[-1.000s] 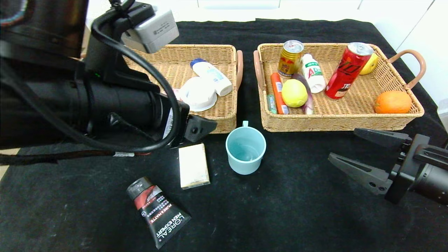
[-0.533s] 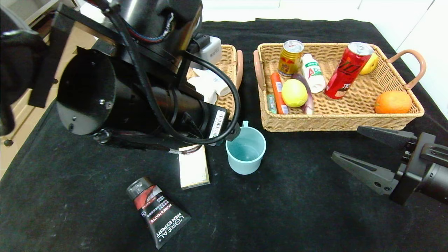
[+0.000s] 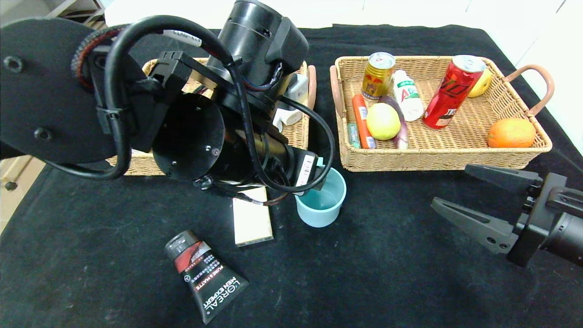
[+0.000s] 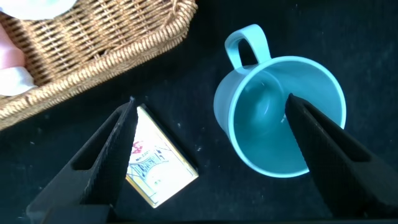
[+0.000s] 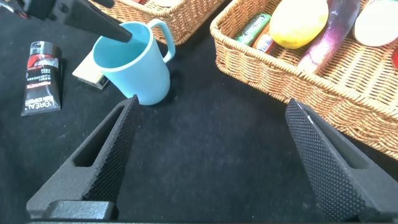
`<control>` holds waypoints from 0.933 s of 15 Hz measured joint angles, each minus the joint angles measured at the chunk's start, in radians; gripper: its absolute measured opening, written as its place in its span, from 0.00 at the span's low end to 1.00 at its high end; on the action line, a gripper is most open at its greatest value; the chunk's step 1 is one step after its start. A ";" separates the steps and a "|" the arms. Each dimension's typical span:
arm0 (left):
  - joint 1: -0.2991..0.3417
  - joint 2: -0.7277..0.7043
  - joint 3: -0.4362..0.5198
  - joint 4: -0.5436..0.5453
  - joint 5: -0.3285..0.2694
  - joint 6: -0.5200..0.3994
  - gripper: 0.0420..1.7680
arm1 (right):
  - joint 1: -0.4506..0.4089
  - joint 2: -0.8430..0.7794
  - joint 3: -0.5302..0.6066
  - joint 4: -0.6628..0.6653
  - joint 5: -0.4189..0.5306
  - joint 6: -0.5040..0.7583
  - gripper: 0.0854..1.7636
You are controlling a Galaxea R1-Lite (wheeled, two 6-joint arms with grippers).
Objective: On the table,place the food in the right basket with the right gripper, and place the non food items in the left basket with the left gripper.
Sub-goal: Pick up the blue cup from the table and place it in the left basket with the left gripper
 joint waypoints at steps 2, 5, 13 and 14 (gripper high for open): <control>0.000 0.008 0.009 -0.001 -0.001 -0.019 0.97 | 0.000 0.000 0.000 0.000 0.000 0.000 0.97; 0.000 0.024 0.010 -0.005 -0.005 -0.040 0.97 | 0.000 0.001 0.000 0.000 -0.001 0.000 0.97; 0.008 0.051 0.009 -0.007 -0.037 -0.061 0.97 | 0.000 0.007 0.003 0.000 -0.001 -0.001 0.97; 0.009 0.053 0.011 -0.006 -0.046 -0.063 0.97 | 0.000 0.008 0.004 0.001 -0.001 -0.001 0.97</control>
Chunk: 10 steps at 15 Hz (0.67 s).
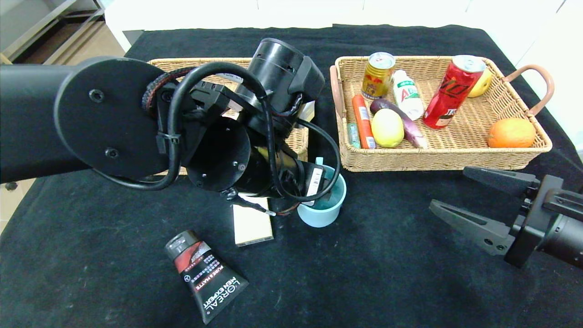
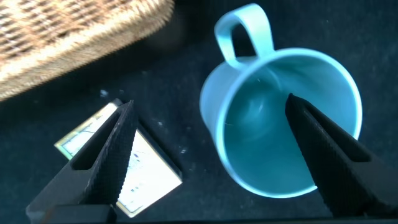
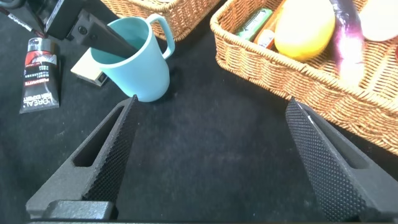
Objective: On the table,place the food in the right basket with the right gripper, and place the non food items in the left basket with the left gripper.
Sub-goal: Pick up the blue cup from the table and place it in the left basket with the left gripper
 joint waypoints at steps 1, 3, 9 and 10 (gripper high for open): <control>0.000 0.002 0.001 0.000 -0.003 0.000 0.97 | 0.000 0.001 0.000 0.001 0.000 0.000 0.97; 0.001 0.004 0.002 0.002 -0.005 0.001 0.75 | 0.000 0.002 0.001 0.000 0.000 0.000 0.97; 0.001 0.007 0.011 0.004 -0.006 0.001 0.12 | -0.002 0.004 0.001 0.001 0.000 0.000 0.97; 0.001 0.007 0.011 0.003 -0.005 0.002 0.08 | -0.002 0.006 0.001 0.001 0.000 0.000 0.97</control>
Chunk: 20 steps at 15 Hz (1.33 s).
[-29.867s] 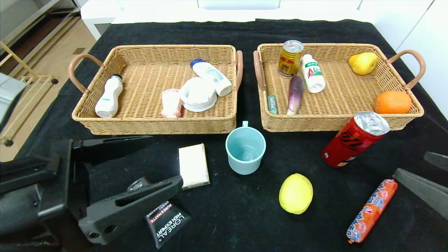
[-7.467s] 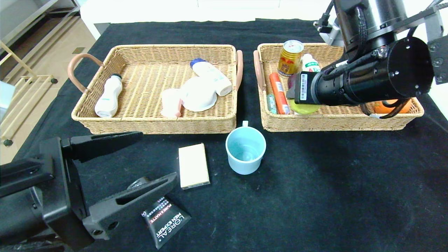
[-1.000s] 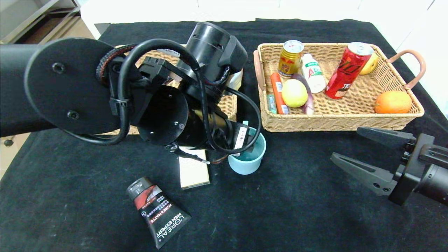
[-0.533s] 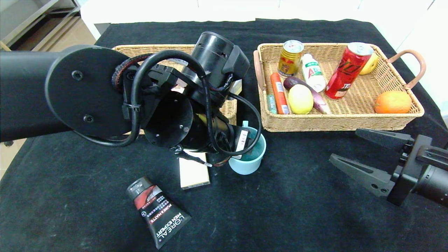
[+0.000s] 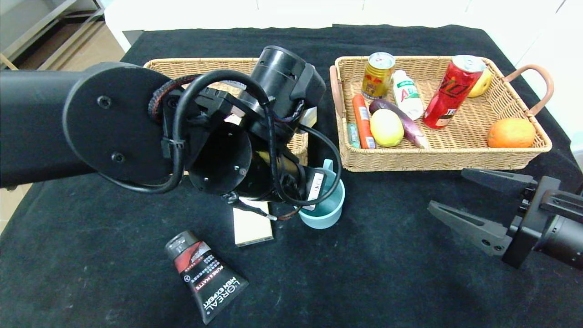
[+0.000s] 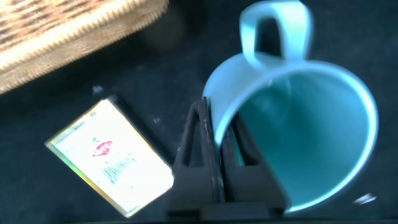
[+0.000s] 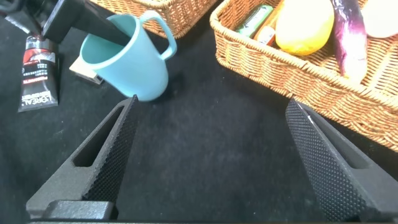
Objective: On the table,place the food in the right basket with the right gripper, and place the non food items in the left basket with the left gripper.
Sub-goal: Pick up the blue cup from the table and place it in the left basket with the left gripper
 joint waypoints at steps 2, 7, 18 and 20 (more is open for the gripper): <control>0.001 0.001 0.002 0.000 -0.001 0.000 0.07 | 0.000 0.003 0.000 0.000 0.000 0.000 0.97; 0.002 0.006 0.003 -0.001 0.000 0.000 0.07 | 0.000 0.009 0.001 -0.001 -0.001 0.000 0.97; -0.006 -0.074 0.014 0.014 -0.023 0.004 0.07 | 0.000 0.011 0.002 -0.002 0.000 -0.001 0.97; -0.009 -0.119 0.029 0.014 -0.028 0.006 0.07 | 0.000 0.011 0.004 -0.002 -0.001 -0.001 0.97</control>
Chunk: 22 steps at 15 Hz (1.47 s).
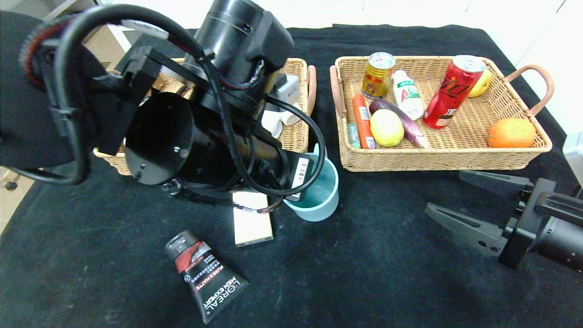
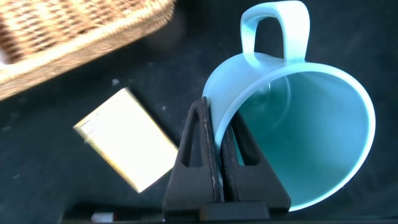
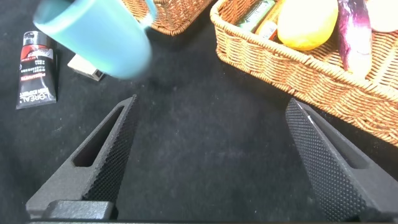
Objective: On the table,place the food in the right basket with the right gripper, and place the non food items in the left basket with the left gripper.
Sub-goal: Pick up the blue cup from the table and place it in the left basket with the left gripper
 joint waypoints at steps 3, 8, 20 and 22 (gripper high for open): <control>0.001 -0.069 0.016 0.025 -0.002 0.002 0.07 | 0.000 0.000 0.001 0.000 0.000 0.000 0.97; 0.048 -0.151 0.007 0.027 -0.013 0.030 0.07 | 0.000 0.001 0.002 0.000 0.000 0.000 0.97; 0.512 -0.128 -0.045 -0.142 -0.244 0.158 0.07 | 0.000 0.020 0.004 -0.001 0.000 -0.006 0.97; 0.578 -0.084 -0.052 -0.221 -0.276 0.165 0.07 | 0.000 0.025 0.005 -0.001 0.000 -0.006 0.97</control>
